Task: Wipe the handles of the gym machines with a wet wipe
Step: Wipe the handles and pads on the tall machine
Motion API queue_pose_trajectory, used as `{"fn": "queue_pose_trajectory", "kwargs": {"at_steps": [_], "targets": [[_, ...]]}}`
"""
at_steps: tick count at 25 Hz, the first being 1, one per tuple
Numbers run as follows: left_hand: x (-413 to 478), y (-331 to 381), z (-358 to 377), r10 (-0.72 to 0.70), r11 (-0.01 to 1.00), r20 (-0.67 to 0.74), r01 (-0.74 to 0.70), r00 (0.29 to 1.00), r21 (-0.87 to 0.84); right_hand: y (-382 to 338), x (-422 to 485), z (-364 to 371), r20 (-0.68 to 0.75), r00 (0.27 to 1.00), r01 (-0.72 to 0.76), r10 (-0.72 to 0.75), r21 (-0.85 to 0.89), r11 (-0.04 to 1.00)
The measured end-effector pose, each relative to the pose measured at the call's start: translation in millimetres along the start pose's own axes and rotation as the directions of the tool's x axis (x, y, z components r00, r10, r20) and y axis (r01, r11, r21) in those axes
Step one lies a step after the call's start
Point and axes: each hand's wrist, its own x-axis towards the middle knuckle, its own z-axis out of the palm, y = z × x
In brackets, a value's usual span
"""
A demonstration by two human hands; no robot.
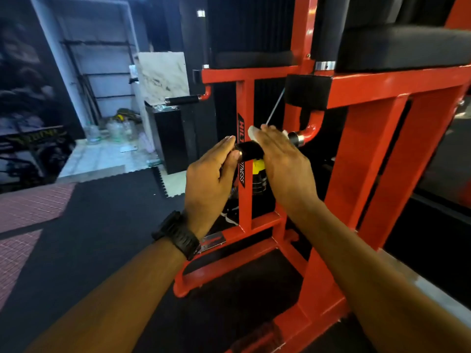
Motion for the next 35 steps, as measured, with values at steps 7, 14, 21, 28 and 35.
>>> {"fn": "queue_pose_trajectory", "kwargs": {"at_steps": [7, 14, 21, 28, 35], "targets": [[-4, 6, 4, -0.014, 0.992, -0.001, 0.014, 1.000, 0.128, 12, 1, -4, 0.035, 0.999, 0.030, -0.030, -0.003, 1.000], [-3, 10, 4, -0.030, 0.982, 0.002, 0.029, 1.000, 0.187, 26, 0, -5, 0.061, 0.997, 0.048, -0.047, -0.020, 0.999], [-3, 13, 4, -0.057, 0.981, 0.011, 0.054, 0.998, 0.184, 40, 17, -12, 0.149, 0.985, 0.097, -0.086, -0.065, 0.993], [1, 4, -5, 0.037, 0.975, 0.075, -0.053, 0.996, 0.215, 31, 31, -27, 0.204, 0.979, 0.002, 0.022, -0.116, 0.993], [4, 1, -6, 0.079, 0.979, 0.080, -0.093, 0.994, 0.182, 20, 6, -22, 0.198, 0.974, -0.116, 0.109, 0.022, 0.993]]}}
